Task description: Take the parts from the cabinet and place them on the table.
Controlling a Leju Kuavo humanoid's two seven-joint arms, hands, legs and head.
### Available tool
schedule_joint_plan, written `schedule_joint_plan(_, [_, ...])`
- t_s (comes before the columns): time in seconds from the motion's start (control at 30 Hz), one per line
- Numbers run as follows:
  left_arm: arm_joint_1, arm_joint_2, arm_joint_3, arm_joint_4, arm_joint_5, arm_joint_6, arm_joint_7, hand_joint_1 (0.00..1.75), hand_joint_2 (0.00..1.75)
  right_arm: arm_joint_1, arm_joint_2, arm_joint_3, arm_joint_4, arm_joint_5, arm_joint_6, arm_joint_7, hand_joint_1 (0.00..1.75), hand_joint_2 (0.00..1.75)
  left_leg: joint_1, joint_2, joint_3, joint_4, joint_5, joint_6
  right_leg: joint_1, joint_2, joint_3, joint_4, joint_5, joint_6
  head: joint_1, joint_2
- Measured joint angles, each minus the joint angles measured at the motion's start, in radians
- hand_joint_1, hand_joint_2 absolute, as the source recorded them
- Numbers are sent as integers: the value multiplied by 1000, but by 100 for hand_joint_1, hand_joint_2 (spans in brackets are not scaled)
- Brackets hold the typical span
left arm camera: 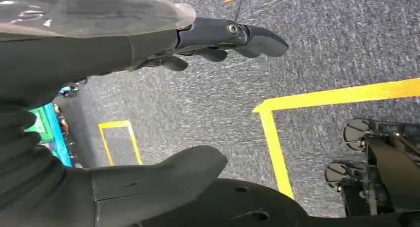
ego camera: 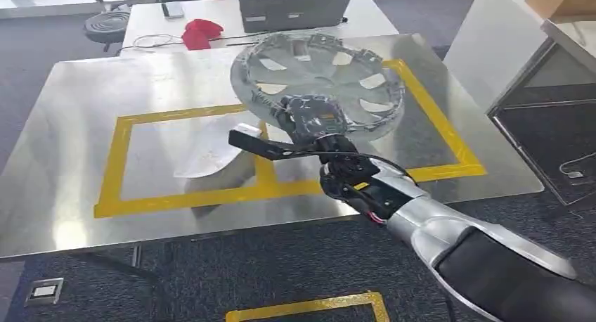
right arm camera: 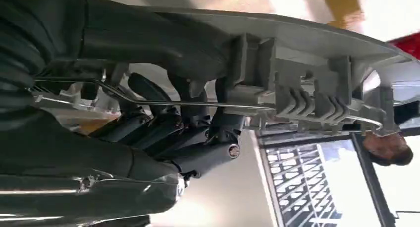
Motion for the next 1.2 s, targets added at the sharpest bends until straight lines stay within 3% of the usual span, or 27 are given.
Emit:
schedule_joint_plan(0.2, [0,0,0,0,-4,-1,0,0,175,9,-2,10,50,33,1,16,175,175,0,1,0,0,0,0,0,1,0,0,0,0,0,0])
schedule_joint_plan(0.4, [0,0,0,0,-10,-13,-2,0,175,12,-2,20,94,113,85,128,175,175,0,1,0,0,0,0,0,1,-1,0,0,0,0,0])
schedule_joint_plan(0.83, [0,0,0,0,-13,-16,-14,0,175,31,-6,23,146,118,119,132,175,175,0,2,0,0,0,0,0,3,-1,0,0,0,0,0])
schedule_joint_plan(0.87, [0,0,0,0,-13,-16,-15,0,175,31,-6,24,149,118,123,134,0,175,0,2,0,0,0,0,0,3,-1,0,0,0,0,0])
schedule_joint_plan(1.03, [1,0,0,0,-18,-11,-37,0,175,31,-10,24,159,119,153,151,0,175,0,2,0,0,0,0,0,2,-1,0,0,0,0,0])
schedule_joint_plan(1.07, [1,0,0,0,-16,-8,-43,0,0,32,-11,24,161,119,160,150,0,175,0,3,1,0,0,0,0,3,-1,0,0,0,0,0])
schedule_joint_plan(1.2, [0,0,0,0,-2,-8,-42,0,0,34,-16,21,170,110,172,140,0,175,0,3,1,0,0,0,0,3,0,0,0,0,0,0])
